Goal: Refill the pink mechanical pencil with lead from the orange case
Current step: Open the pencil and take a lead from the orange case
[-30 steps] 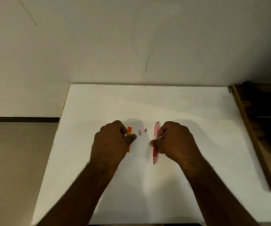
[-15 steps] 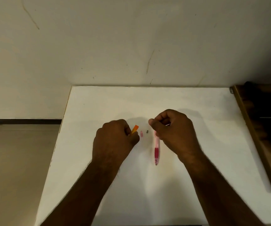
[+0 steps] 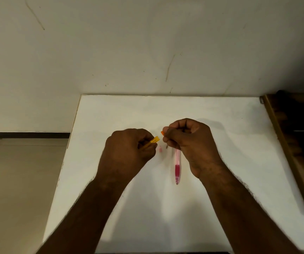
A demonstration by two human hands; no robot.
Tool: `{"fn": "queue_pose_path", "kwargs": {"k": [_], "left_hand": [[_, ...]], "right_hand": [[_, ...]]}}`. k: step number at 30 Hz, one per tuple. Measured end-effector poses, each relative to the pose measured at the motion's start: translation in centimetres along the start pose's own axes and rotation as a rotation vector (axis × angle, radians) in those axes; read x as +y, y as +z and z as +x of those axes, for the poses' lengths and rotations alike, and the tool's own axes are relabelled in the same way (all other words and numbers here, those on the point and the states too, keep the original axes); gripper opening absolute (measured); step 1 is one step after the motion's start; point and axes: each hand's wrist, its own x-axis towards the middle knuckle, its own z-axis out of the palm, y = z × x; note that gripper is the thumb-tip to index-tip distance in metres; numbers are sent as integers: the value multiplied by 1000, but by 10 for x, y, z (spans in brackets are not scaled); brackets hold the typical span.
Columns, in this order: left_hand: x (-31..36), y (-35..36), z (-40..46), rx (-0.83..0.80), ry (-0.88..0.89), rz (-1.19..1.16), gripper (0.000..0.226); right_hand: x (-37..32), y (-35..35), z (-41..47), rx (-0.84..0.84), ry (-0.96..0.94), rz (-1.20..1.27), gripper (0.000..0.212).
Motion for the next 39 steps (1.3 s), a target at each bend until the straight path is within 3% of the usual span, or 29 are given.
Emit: {"fn": "queue_pose_path", "kwargs": {"k": [5, 10, 13, 20, 22, 25, 29, 39], "left_hand": [[-12, -12, -2, 79, -65, -45, 15], [-17, -17, 1, 158, -74, -75, 14], [-18, -16, 3, 145, -62, -86, 15], [-24, -12, 4, 126, -63, -80, 14], [-25, -13, 4, 116, -67, -88, 14], [-25, -14, 5, 88, -58, -115, 13], [-19, -16, 6, 29, -13, -119, 13], [-10, -24, 11, -35, 135, -54, 20]], "right_hand": [[7, 4, -1, 6, -27, -122, 8], [23, 29, -14, -123, -188, -646, 7], [30, 38, -17, -147, -192, -830, 11], [30, 38, -17, -143, -201, -929, 12], [25, 34, -14, -117, -184, -819, 7], [14, 24, -9, -60, -62, -324, 13], [6, 21, -9, -158, 184, 268, 10], [13, 25, -7, -232, 262, 419, 22]]}}
